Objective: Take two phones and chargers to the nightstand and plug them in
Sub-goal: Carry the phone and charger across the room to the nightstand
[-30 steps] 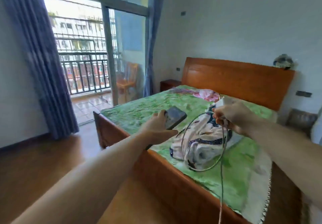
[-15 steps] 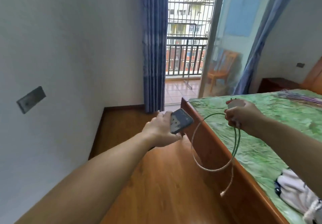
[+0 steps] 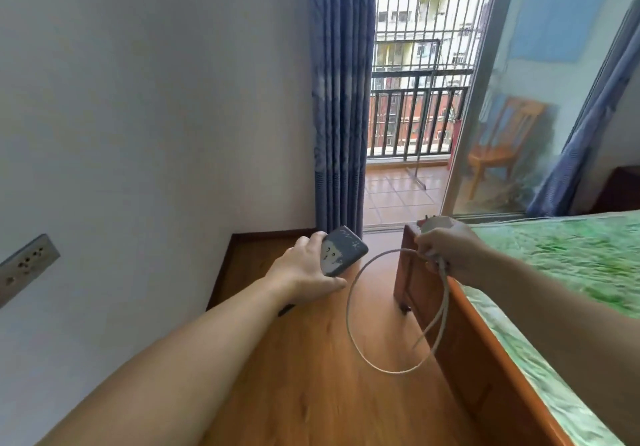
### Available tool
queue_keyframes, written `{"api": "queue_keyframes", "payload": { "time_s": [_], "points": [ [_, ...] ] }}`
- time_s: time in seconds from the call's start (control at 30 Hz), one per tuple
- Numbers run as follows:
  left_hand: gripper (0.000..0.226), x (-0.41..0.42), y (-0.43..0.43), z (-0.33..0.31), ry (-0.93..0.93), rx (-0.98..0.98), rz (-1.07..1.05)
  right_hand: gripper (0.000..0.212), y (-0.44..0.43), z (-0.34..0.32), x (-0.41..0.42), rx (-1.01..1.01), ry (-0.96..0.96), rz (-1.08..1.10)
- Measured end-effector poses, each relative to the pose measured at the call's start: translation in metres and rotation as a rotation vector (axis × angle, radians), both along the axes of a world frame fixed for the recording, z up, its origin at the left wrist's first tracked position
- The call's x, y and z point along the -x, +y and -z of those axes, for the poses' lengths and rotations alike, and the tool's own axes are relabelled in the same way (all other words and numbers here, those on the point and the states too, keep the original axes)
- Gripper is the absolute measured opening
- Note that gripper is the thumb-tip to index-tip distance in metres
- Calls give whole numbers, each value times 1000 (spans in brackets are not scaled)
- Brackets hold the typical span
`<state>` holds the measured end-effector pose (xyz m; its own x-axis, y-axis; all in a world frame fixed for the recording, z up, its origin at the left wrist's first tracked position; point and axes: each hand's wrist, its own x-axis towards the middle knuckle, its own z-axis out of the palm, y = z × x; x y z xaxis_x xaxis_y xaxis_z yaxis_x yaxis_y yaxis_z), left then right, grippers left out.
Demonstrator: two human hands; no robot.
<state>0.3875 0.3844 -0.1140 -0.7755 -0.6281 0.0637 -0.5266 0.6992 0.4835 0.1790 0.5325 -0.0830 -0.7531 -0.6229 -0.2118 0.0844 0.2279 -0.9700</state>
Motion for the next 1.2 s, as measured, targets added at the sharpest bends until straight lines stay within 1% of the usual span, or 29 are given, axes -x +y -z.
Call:
{"api": "queue_keyframes", "payload": {
  "time_s": [0.1, 0.17, 0.23, 0.37, 0.47, 0.57, 0.63, 0.7, 0.77, 0.87, 1.0, 1.13, 1.2],
  "points": [
    [91, 32, -48, 0, 7, 0, 11, 42, -51, -2, 29, -11, -3, -14],
    [90, 54, -83, 3, 21, -18, 30, 45, -87, -2, 47, -14, 2, -21],
    [91, 78, -124, 6, 31, -24, 49, 41, -125, -2, 66, -9, 18, -36],
    [90, 128, -217, 11, 53, -56, 68, 25, -198, 1, 105, 6, 53, 6],
    [88, 157, -286, 13, 52, -132, 47, 27, -244, 2, 137, -6, 28, 38],
    [91, 185, -348, 11, 22, -141, 39, 23, -289, -3, 171, -20, 75, 98],
    [91, 209, -383, 7, 22, -155, 40, 27, -315, -6, 196, -19, 88, 169],
    [90, 236, -411, 6, 40, -172, 59, 38, -340, -6, 224, -11, 92, 203],
    [90, 266, -434, 8, 46, -180, 84, 43, -365, -3, 252, -3, 89, 225],
    [88, 318, -463, 13, 45, -184, 98, 42, -401, 8, 297, 1, 73, 225],
    [89, 393, -497, 15, 16, -167, 111, 43, -446, 26, 363, 28, 9, 165],
    [89, 472, -531, 6, -57, -136, 153, 35, -480, 35, 423, 13, -84, 153],
    [87, 511, -544, 3, -56, -129, 177, 34, -493, 35, 451, 10, -105, 152]
  ]
}}
